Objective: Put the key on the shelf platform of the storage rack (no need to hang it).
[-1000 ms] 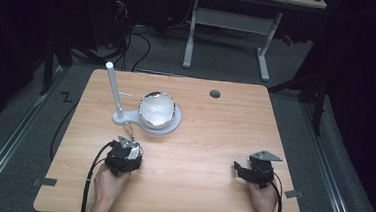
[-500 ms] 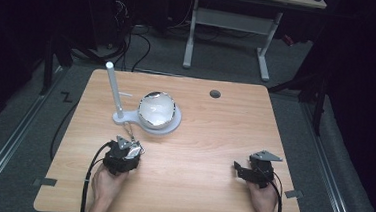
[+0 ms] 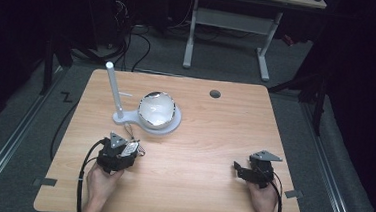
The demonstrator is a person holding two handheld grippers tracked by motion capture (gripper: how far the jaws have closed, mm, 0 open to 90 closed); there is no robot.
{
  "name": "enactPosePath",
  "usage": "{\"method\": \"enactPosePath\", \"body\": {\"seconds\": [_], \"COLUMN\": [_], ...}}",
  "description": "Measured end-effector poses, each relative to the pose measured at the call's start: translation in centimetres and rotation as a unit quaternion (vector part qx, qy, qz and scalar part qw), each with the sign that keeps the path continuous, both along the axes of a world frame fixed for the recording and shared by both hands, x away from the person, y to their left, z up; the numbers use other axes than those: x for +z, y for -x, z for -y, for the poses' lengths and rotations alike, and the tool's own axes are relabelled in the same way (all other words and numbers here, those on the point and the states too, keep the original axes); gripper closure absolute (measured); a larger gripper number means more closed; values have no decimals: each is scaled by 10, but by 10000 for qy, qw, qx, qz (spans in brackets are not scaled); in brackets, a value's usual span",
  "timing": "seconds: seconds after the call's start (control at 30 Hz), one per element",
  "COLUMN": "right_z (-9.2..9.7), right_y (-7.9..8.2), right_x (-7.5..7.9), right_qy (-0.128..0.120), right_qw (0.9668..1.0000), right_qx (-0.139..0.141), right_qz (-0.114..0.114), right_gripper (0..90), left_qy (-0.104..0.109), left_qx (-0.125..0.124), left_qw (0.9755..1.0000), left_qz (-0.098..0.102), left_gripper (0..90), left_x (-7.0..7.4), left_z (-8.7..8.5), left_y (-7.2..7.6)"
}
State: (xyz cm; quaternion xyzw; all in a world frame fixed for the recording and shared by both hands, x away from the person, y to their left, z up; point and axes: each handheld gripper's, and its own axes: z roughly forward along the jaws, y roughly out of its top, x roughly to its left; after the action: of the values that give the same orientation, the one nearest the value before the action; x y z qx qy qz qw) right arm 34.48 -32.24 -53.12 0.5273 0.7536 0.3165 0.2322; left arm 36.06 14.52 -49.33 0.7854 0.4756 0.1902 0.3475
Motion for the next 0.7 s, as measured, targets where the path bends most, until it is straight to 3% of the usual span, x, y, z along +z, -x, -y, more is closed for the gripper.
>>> {"method": "enactPosePath", "body": {"seconds": [0.7], "right_z": [0], "right_y": [0], "right_x": [0], "right_qy": [-13], "right_qw": [10000], "right_qx": [10], "right_qz": [-3], "right_gripper": [300], "left_qy": [201], "left_qx": [-291], "left_qw": [9987], "left_qz": [365], "left_gripper": [502], "left_x": [53], "left_z": [0], "left_y": [4]}}
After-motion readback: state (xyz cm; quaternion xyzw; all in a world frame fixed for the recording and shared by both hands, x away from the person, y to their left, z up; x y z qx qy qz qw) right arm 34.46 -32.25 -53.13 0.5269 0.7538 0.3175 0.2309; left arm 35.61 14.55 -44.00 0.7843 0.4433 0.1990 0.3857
